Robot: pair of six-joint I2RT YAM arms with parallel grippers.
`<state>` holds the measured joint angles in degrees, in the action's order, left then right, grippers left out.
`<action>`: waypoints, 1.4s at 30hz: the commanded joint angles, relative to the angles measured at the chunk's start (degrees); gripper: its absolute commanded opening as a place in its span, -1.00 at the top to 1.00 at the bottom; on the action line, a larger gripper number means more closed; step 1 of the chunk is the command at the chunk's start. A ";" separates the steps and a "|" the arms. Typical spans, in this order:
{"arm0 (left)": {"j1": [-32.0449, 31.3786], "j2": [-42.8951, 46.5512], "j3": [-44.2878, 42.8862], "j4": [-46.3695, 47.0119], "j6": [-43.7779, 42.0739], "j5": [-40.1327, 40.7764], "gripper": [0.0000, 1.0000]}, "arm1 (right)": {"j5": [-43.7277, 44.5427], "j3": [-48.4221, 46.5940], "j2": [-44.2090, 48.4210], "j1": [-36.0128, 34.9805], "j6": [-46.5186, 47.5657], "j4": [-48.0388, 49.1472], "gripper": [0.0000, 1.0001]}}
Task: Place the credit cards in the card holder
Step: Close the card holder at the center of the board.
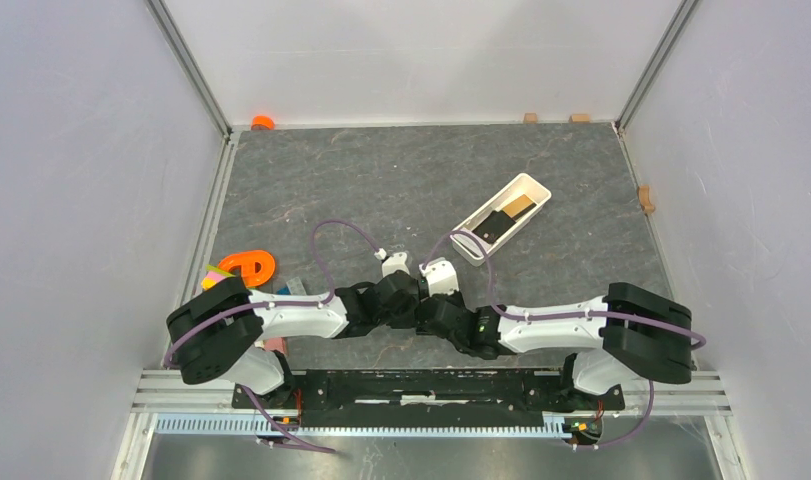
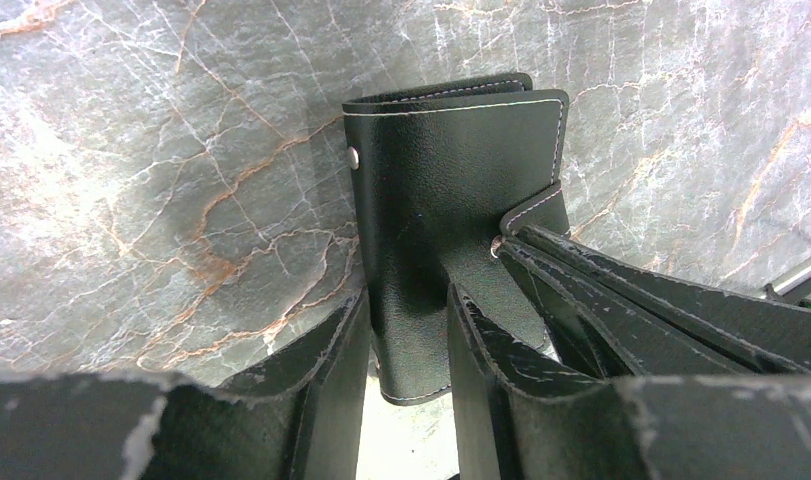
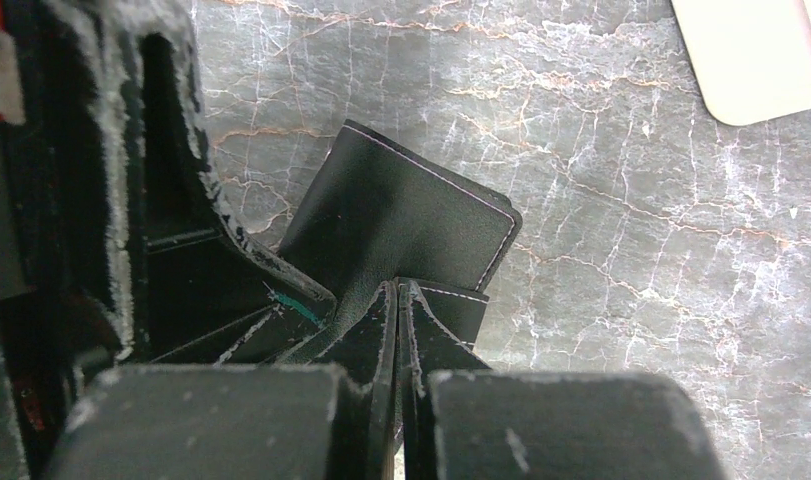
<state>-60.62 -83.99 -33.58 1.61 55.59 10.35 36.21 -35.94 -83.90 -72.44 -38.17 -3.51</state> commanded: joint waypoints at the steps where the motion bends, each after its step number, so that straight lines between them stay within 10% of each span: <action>1: -0.62 -4.08 1.93 -9.34 -0.57 1.23 0.16 | -6.95 -1.25 -3.49 -1.80 -1.06 0.39 1.00; 19: -0.58 -3.74 1.82 -10.44 -0.40 1.60 0.16 | -2.66 4.99 -3.32 -5.67 -10.51 -3.23 1.00; 42: -0.60 -3.54 1.26 -12.65 0.66 2.27 0.15 | -24.61 34.86 3.85 12.45 -17.34 35.96 1.00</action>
<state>-60.88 -84.33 -34.46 0.27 55.64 10.63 16.34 -7.14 -76.95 -62.24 -54.96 42.52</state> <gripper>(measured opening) 0.419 0.004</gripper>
